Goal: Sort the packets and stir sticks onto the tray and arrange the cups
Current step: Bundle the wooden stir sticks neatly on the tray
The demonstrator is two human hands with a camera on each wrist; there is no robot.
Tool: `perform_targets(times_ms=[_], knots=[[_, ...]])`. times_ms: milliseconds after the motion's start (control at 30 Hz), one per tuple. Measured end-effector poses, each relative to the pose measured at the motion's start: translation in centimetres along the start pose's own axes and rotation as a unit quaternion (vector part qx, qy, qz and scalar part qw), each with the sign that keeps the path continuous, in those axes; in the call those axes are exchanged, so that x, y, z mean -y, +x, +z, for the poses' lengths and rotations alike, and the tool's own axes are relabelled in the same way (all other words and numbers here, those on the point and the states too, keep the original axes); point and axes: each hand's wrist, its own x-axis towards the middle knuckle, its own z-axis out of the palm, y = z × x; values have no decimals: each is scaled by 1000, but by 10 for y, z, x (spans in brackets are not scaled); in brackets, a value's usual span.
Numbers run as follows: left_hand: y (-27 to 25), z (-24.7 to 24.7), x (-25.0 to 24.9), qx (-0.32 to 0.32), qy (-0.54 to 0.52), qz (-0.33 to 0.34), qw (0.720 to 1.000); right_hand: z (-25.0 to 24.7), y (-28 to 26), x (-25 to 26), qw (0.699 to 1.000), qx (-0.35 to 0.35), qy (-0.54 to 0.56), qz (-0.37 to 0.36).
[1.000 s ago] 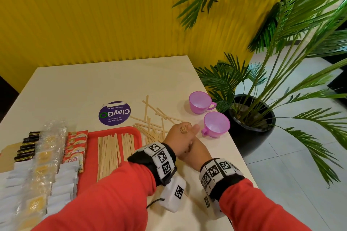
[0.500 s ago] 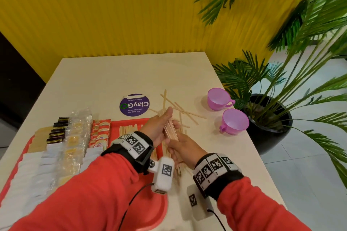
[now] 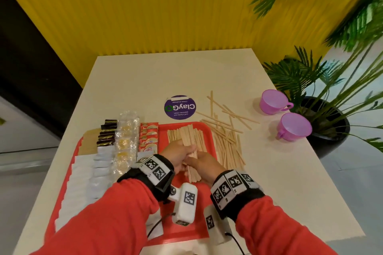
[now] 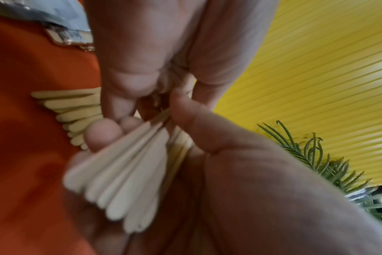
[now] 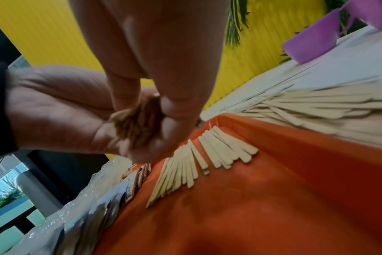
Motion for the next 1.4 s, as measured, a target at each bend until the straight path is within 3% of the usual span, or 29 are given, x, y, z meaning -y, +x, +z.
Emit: perform_targets(times_ms=[200,400,600,767,967,1233,1400], knots=[[9,-18,0,-38,-12,-16,999,3,7,8,994,-100,34,4],[21,-25,-9,-47,20,-25,998,2,14,34,998,-50,-14,27],[53,-35,-7,-57,43,-40,997,8,27,43,996,-64,-66,15],[63,-37,-7,-79,137,-22,987,2,36,42,992,-89,-85,4],[53,-39,-17,-179,301,-10,937,-1,43,39,978,-113,-173,36],[43,-39,-10,-188,336,17,923,-7,38,37,955,-176,-234,45],[37,-33,-9,-198,449,54,870,-1,31,37,915,-160,-369,-23]])
